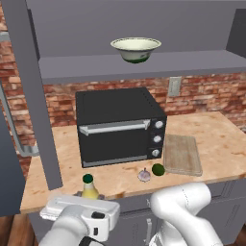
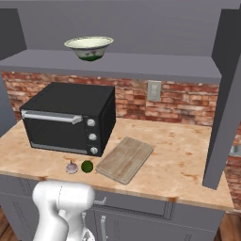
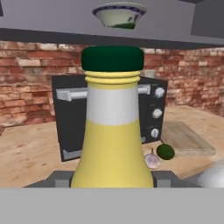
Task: Open the cabinet. Place the bowl and condiment on the counter. Then place the lime and garlic on the cutting board.
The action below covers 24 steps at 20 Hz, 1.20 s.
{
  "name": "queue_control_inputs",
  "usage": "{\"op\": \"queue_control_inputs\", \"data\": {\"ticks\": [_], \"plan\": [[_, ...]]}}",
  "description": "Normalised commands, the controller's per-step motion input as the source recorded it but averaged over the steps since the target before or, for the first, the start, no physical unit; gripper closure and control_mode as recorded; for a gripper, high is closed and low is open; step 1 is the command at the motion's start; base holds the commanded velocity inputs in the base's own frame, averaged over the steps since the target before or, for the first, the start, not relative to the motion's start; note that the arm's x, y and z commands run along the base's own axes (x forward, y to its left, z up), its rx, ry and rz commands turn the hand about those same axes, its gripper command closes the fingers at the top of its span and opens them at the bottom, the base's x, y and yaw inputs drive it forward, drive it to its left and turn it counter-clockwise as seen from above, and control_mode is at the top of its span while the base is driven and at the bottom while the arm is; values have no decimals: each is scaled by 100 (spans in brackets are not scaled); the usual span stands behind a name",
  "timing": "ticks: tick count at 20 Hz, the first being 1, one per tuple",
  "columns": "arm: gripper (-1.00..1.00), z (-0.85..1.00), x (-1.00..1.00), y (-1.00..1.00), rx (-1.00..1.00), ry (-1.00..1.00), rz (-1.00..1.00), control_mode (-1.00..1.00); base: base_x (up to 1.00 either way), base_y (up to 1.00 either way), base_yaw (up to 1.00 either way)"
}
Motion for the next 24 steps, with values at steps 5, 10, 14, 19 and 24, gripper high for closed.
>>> {"op": "queue_control_inputs", "data": {"ticks": [5,10,14,19,24], "plan": [[100,-21,65,25,0,-1,0,-100,0,0,0],[100,-13,35,42,0,0,4,-100,0,0,0],[100,-22,25,51,0,0,4,-100,0,0,0],[100,-7,43,27,0,0,0,-100,0,0,0],[100,-10,32,12,0,1,-5,-100,0,0,0]]}}
